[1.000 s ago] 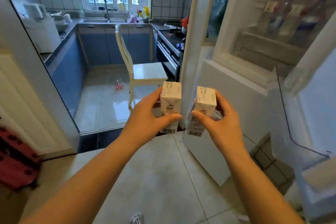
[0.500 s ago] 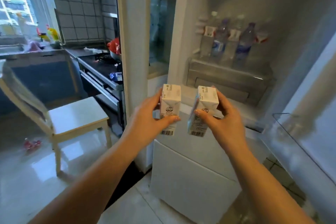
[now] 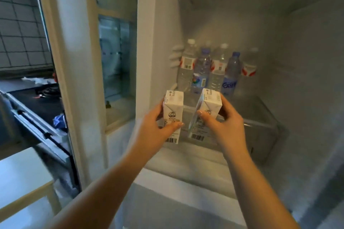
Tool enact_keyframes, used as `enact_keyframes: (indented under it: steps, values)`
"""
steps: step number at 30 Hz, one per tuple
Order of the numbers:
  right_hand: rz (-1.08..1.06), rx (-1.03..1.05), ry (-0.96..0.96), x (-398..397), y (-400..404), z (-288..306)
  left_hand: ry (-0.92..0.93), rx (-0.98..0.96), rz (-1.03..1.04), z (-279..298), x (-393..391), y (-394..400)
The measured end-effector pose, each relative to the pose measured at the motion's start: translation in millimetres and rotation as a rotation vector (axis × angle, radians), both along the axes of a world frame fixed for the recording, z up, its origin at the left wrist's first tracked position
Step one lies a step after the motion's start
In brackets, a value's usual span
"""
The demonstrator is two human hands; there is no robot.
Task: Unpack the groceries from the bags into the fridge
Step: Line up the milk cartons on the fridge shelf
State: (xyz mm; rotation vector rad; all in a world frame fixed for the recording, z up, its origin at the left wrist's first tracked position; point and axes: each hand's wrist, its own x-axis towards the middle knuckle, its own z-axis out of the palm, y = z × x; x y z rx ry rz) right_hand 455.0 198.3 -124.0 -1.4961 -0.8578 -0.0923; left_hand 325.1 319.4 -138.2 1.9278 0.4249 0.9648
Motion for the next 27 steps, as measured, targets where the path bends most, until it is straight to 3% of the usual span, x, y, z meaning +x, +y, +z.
enact_keyframes:
  steps: [12,27]
  values:
    - [-0.028,-0.037,-0.023,149,88,41,-0.065,0.057,-0.075,45,169,85]
    - [-0.039,-0.192,-0.026,205,126,25,-0.048,-0.06,-0.131,22,239,118]
